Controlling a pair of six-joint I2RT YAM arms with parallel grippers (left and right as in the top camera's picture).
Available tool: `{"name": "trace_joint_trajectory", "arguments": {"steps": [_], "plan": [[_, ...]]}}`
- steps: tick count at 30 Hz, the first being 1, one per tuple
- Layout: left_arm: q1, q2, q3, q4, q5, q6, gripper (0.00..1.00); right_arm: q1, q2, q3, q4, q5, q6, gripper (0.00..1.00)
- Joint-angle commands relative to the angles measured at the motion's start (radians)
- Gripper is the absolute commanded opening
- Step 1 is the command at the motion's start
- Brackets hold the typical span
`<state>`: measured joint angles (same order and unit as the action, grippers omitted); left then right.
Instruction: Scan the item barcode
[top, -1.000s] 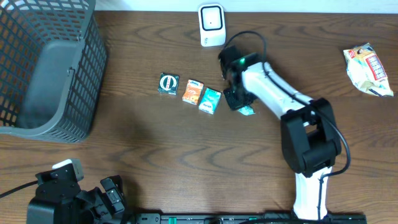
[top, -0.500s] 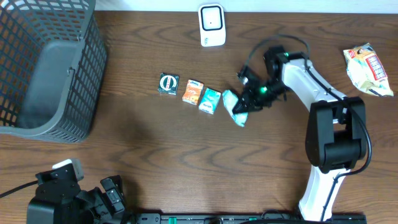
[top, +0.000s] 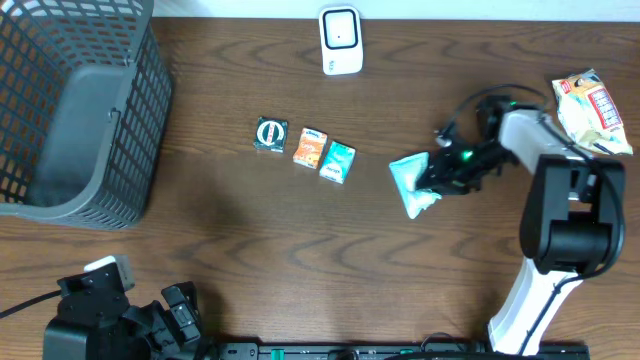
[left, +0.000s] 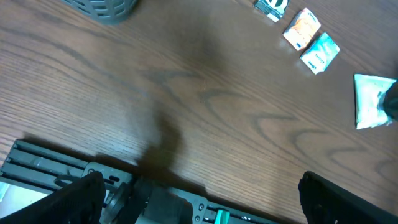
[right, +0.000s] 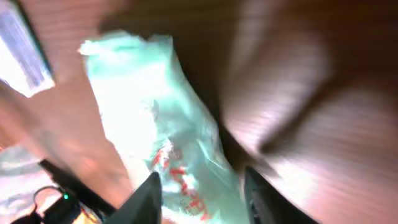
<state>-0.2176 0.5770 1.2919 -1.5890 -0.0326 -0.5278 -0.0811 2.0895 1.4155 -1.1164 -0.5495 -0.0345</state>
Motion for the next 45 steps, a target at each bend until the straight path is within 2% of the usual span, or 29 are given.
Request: {"name": "trace_joint_trajectory", "arguments": {"steps": [1,7,10,12,14,15,18,20,25,29,33,37,39,40,45], "plan": [[0.003,0.000,0.002,0.000,-0.009,-0.009,0.98,-0.029,-0.021,0.152,-0.097,0.124,0.045,0.41],[0.003,0.000,0.002,0.000,-0.009,-0.009,0.98,-0.004,-0.021,0.351,-0.304,0.140,0.017,0.40],[0.003,0.000,0.002,0.000,-0.009,-0.009,0.98,0.048,-0.021,0.355,-0.336,0.146,-0.035,0.38],[0.003,0.000,0.002,0.000,-0.009,-0.009,0.98,0.099,-0.021,0.332,-0.317,0.224,-0.024,0.38],[0.003,0.000,0.002,0.000,-0.009,-0.009,0.98,0.164,-0.021,0.287,-0.261,0.371,0.051,0.52],[0.003,0.000,0.002,0.000,-0.009,-0.009,0.98,0.187,-0.021,0.263,-0.235,0.418,0.077,0.56],[0.003,0.000,0.002,0.000,-0.009,-0.009,0.98,0.237,-0.021,0.196,-0.173,0.493,0.117,0.55],[0.003,0.000,0.002,0.000,-0.009,-0.009,0.98,0.256,-0.021,0.158,-0.137,0.499,0.125,0.53],[0.003,0.000,0.002,0.000,-0.009,-0.009,0.98,0.272,-0.021,0.103,-0.091,0.498,0.162,0.33],[0.003,0.000,0.002,0.000,-0.009,-0.009,0.98,0.272,-0.021,0.068,-0.046,0.518,0.161,0.30],[0.003,0.000,0.002,0.000,-0.009,-0.009,0.98,0.272,-0.021,0.041,0.003,0.538,0.161,0.11],[0.003,0.000,0.002,0.000,-0.009,-0.009,0.98,0.274,-0.021,-0.005,0.064,0.535,0.149,0.09],[0.003,0.000,0.002,0.000,-0.009,-0.009,0.97,0.274,-0.021,-0.038,0.086,0.532,0.150,0.01],[0.003,0.000,0.002,0.000,-0.009,-0.009,0.97,0.274,-0.021,-0.048,0.088,0.521,0.150,0.01],[0.003,0.000,0.002,0.000,-0.009,-0.009,0.98,0.270,-0.021,-0.050,0.047,0.294,0.130,0.01]]}}
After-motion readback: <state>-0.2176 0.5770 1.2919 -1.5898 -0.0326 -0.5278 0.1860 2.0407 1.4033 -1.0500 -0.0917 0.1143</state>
